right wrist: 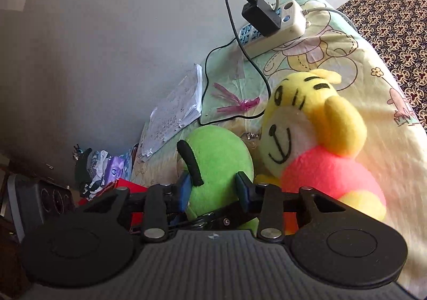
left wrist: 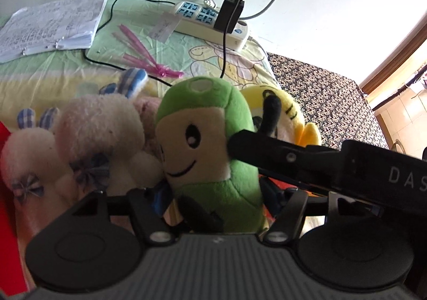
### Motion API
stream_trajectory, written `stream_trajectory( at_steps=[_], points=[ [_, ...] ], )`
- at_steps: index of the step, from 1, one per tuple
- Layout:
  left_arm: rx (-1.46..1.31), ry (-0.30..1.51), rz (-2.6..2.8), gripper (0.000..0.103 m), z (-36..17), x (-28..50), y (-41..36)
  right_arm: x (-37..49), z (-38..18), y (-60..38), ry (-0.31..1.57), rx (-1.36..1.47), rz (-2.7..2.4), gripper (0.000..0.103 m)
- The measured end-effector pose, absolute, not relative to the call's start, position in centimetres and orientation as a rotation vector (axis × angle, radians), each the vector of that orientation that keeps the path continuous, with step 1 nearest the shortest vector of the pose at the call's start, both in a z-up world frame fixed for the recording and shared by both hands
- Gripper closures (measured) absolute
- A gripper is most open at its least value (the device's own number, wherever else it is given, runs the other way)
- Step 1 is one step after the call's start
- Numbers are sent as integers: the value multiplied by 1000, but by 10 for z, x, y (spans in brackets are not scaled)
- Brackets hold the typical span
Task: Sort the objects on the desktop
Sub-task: 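Lift the green plush with both grippers and carry it over the red box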
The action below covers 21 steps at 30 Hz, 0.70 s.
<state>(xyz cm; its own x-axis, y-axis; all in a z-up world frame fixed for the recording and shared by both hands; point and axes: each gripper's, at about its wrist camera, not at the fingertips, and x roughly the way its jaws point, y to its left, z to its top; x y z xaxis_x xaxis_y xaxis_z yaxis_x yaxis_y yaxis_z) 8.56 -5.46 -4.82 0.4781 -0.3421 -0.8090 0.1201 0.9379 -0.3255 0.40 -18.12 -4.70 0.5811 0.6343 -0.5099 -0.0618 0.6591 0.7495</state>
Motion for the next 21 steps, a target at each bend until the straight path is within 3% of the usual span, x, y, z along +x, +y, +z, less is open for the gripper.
stream_trajectory(
  at_steps=[21],
  points=[
    [-176,977,-268,34,-13,6,-31,-67,-24,-148,802,760,506,64]
  ],
)
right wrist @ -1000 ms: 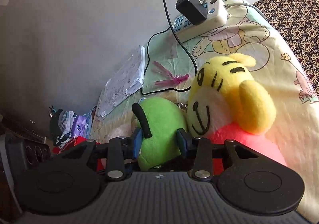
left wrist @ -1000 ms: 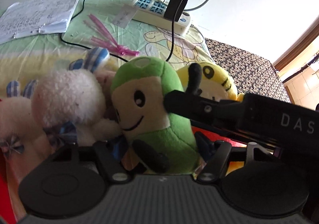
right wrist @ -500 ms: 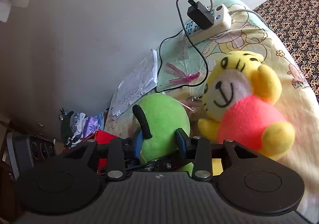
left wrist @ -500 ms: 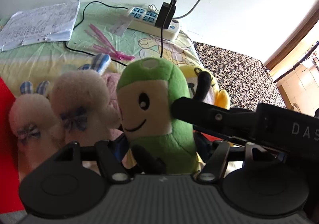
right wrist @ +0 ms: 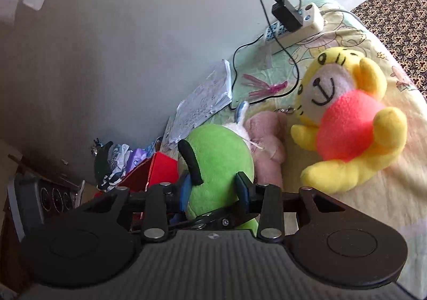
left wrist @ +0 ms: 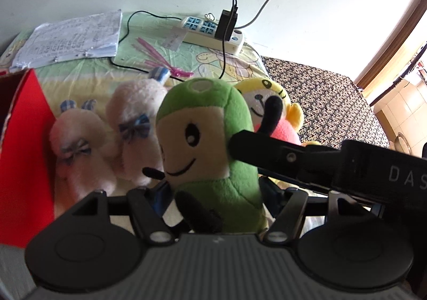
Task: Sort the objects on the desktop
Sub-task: 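Lift the green plush with both grippers and carry it over the red box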
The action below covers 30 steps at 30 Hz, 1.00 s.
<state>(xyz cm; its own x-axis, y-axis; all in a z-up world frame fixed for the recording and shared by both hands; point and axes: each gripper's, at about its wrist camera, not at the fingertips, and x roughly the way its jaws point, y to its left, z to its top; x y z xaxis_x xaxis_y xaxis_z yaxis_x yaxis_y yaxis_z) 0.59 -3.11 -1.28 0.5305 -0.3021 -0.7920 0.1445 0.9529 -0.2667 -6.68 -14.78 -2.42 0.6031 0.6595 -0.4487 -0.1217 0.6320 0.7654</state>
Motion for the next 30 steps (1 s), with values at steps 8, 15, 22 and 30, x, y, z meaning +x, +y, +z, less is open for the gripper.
stream_trajectory(
  at_steps=[8,15,22,30],
  points=[
    [-183,946,-298,34,2,-18,4,-90,-5,-112,760,746,496,64],
    [-159,890,-318,33,27,-36,53,-105,17,-59,696,763,493,64],
    [-167,823,-319,29,45,-48,119,-106,42,4,630,710,511,63],
    [-151,818,-317,26,35,-55,183,-103,42,62,626,702,504,63]
  ],
)
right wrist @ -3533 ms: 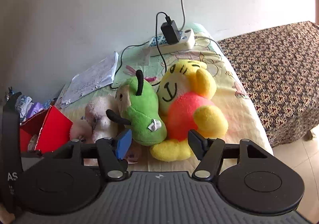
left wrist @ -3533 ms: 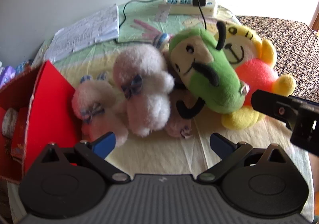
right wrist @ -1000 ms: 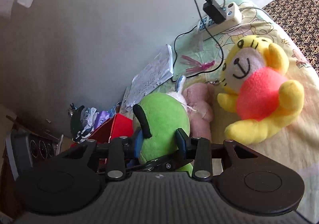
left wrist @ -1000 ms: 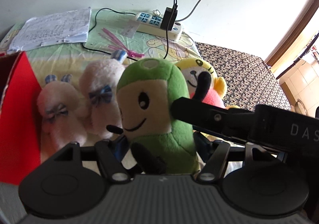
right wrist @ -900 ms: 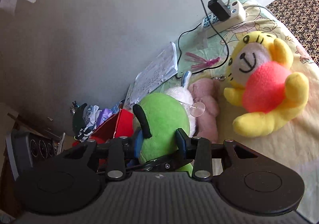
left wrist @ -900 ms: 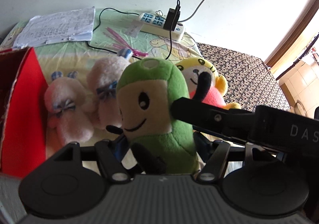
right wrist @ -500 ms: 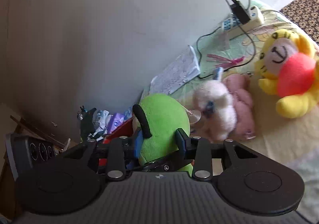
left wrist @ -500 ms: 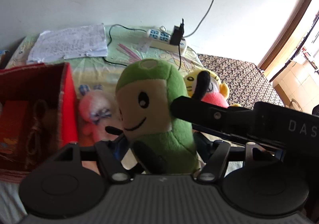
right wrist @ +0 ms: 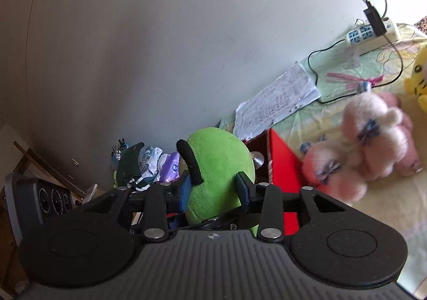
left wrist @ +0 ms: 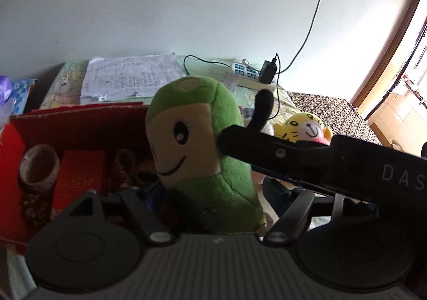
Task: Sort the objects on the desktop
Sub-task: 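Lift the green plush with both grippers and carry it over the red box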
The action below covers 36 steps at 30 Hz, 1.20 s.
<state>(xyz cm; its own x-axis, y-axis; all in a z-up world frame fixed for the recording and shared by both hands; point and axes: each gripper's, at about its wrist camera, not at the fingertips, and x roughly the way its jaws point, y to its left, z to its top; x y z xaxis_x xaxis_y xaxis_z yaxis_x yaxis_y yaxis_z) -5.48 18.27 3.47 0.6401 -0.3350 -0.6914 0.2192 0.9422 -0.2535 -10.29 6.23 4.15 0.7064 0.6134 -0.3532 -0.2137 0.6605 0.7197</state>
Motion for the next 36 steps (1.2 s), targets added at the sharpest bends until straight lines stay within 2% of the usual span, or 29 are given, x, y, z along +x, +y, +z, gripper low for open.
stream_trajectory(
  at_steps=[7,17,29,36],
  points=[
    [-151,823,-267,25,24,-53,228,-85,34,113,663,689,535,63],
    [-183,890,-95,23,-9,-32,293,-38,10,173,812,661,667,63],
    [-101,962,98,25,-40,-14,320,-2,-18,212,954,644,779,63],
    [-85,985,140,24,-48,-12,332,4,-26,221,977,650,790,61]
  ],
)
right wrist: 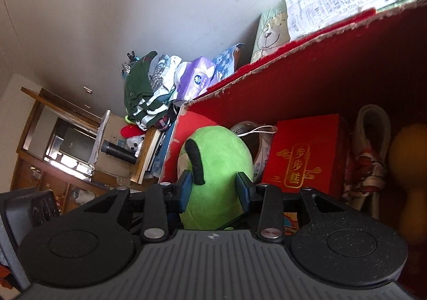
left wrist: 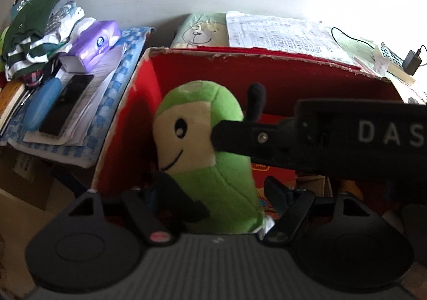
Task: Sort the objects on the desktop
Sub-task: 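Lift the green plush with both grippers and carry it over the red box, then lower the green plush into the red box and open both grippers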
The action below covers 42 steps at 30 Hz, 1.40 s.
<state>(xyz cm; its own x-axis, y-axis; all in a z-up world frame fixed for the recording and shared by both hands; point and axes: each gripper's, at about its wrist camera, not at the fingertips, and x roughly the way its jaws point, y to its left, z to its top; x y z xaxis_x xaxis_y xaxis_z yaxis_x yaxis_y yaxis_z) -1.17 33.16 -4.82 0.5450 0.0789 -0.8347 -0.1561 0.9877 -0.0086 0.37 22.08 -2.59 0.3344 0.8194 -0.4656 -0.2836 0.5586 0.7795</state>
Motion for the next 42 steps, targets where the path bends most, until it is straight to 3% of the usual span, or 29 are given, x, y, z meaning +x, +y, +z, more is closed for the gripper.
stream_trajectory(
  at_steps=[5,10,16,27,36,42],
  points=[
    [-49,986,145,24,-52,-13,328,5,-27,216,999,641,788,52],
    [-35,981,147,20,-53,-21,325,4,-29,215,1020,622,799,51],
    [-42,988,152,18,-58,-29,321,8,-32,216,1044,619,825,52],
    [-61,824,110,23,-28,-68,330,8,-30,217,1048,607,857,51],
    [-142,755,-47,23,-13,-85,337,3,-16,203,952,603,844,54],
    [-195,815,-138,23,-27,-59,330,9,-10,185,878,546,698,58]
  ],
)
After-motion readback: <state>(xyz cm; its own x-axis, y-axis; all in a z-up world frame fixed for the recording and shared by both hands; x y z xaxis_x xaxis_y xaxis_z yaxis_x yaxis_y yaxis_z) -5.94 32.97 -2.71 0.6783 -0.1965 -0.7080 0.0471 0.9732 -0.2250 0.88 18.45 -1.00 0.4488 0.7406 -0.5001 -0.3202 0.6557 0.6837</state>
